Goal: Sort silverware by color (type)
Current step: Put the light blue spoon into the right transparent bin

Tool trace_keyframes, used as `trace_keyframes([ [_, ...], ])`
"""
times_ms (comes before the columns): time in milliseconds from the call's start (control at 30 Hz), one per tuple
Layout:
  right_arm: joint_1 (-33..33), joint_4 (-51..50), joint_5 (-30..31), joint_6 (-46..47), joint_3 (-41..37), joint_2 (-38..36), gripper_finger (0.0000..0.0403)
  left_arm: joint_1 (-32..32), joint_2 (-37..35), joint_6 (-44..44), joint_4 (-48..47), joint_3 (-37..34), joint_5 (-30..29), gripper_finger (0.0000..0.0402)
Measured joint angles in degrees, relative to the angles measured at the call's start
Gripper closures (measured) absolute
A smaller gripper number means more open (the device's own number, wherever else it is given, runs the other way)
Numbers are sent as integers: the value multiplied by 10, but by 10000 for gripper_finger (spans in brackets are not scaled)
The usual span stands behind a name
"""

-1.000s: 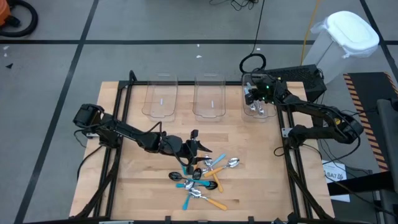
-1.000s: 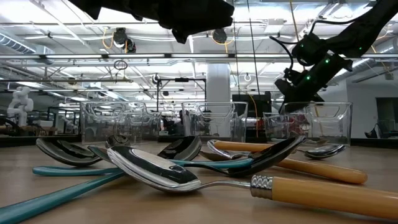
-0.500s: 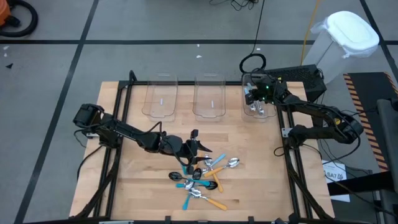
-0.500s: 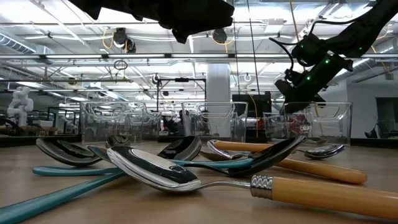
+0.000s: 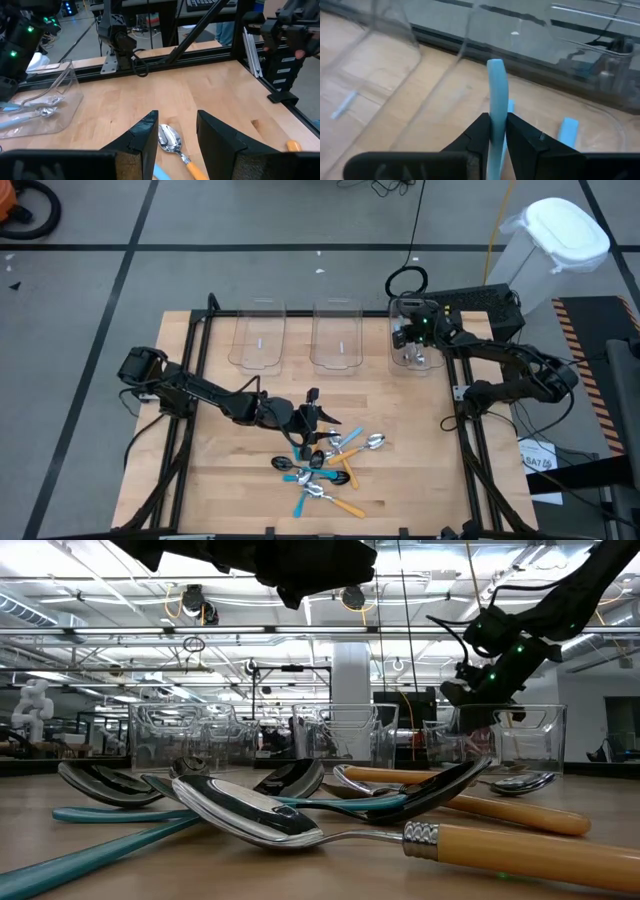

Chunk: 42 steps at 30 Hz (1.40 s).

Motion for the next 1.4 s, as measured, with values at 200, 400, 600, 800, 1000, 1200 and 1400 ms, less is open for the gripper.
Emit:
trace_keyframes([
  [200,0,6,26,-8,0,3,342,0,0,0,0,0,0,268],
  [400,0,11,26,-7,0,3,315,0,0,0,0,0,0,268],
  [600,0,16,26,4,0,-4,273,0,0,0,0,0,0,268],
  [800,26,2,22,-1,0,-76,251,0,0,0,-8,0,0,268],
  [1000,108,-77,22,1,0,-198,251,0,0,0,-9,0,0,268],
  [1200,244,-138,7,49,0,-302,252,0,0,0,-9,0,0,268],
  [1400,392,-146,30,84,0,-329,252,1,0,4,-30,0,-5,268],
])
